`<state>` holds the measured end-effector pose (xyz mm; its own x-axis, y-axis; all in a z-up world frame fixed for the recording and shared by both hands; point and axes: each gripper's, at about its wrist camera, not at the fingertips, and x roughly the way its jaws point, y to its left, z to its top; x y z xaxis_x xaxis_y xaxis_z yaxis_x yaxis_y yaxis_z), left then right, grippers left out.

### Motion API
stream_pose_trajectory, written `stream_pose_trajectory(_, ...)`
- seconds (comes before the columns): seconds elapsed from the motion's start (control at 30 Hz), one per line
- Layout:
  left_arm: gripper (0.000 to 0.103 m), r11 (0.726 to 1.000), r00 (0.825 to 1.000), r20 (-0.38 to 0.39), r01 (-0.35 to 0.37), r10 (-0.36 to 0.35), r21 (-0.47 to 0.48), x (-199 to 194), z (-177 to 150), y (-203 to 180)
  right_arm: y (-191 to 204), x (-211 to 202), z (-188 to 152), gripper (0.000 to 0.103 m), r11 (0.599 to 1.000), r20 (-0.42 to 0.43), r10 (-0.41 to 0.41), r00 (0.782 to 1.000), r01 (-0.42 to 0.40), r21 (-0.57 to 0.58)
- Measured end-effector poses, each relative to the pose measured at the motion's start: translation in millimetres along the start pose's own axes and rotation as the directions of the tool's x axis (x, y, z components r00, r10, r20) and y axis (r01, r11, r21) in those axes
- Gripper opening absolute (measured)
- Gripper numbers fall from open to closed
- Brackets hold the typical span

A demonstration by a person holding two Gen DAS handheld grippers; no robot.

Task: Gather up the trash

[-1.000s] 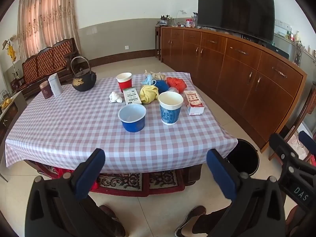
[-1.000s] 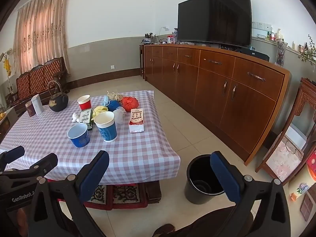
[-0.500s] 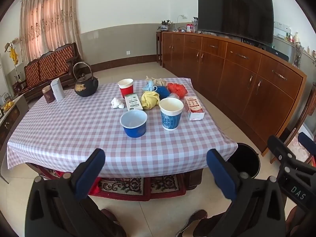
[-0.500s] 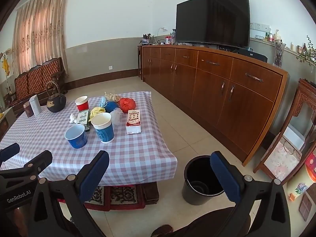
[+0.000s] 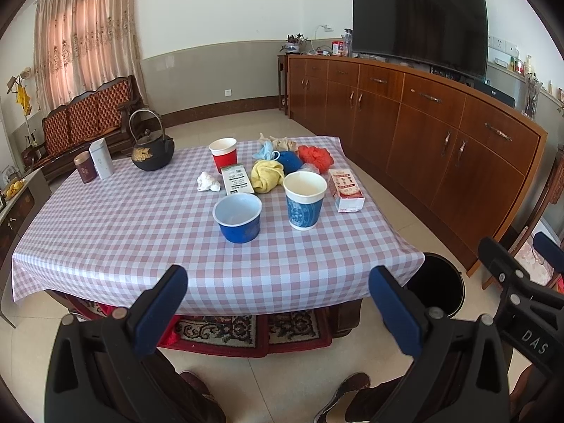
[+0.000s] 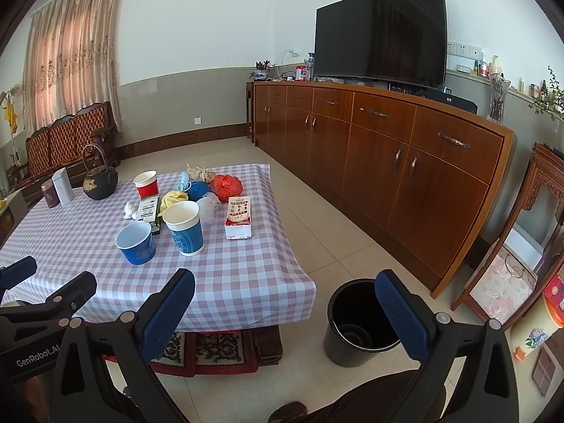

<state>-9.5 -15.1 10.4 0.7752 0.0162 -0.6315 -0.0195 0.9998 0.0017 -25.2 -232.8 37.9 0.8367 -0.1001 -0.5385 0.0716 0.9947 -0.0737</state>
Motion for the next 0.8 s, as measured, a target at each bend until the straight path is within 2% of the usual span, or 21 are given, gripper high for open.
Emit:
stream_pose_trajectory(0.43,0.103,1.000,1.000,0.010,-0.004,0.004,-0.019,-0.8,0.0,4.4,1.1,0.5,-0.8,0.103,0.999,0.014,-0.042,0.999,0.042,-0.002)
stream_pose_trajectory(0.8,0.103,1.000,1.000,0.011,0.003,-0.003,-0.013,-0.6,-2.9,-1.4,-1.0,-1.0,-3.3,0.103,0.999,0.024,-0.046,0.999,0.046,0.006)
